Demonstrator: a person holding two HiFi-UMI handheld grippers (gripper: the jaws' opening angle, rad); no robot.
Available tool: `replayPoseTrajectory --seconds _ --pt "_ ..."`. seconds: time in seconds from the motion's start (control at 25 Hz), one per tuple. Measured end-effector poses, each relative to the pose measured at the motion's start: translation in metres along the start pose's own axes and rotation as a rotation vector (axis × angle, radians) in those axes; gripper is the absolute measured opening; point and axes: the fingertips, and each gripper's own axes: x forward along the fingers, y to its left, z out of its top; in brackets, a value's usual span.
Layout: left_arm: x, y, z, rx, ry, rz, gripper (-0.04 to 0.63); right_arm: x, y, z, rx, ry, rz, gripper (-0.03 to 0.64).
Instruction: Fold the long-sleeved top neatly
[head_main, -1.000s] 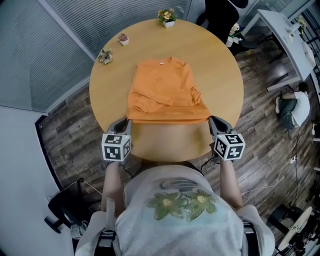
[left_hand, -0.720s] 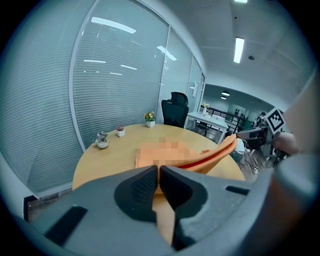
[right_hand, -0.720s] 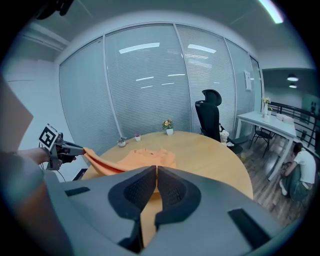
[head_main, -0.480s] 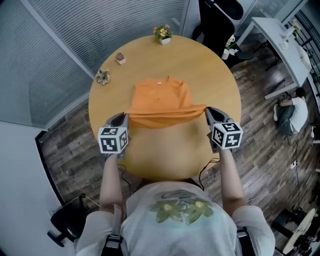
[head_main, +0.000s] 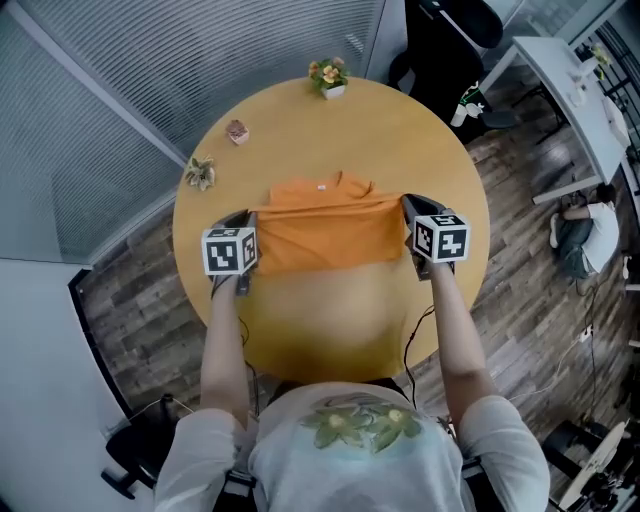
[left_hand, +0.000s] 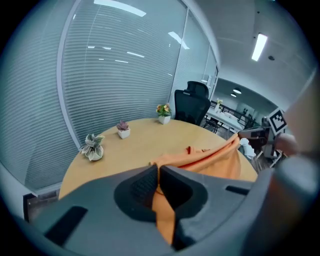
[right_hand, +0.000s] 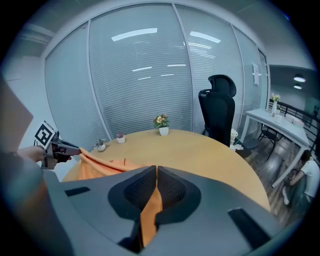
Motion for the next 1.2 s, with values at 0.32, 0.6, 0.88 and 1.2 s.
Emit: replayPoseTrajectory --seconds 0.32,0.6,0.88,1.2 --pt "0.06 0.027 -0.001 -0.031 0.104 0.003 0.017 0.074 -0.019 -0.002 -0.029 0.106 -0.001 0.023" --pt "0.106 0.042 -0.005 -0.073 0.221 0.013 0.017 0.126 -0.037 -0.025 -0.036 0.209 -0.035 0.023" --pt "0.138 0.052 -0.018 -0.104 0.283 0.02 0.018 0.156 -0.047 -0.042 -0.027 0.283 -0.043 0.023" --pt "0.136 0.057 -0.009 -0.156 0.243 0.002 0.114 0.164 -0.051 -0.039 0.087 0.243 -0.017 0.035"
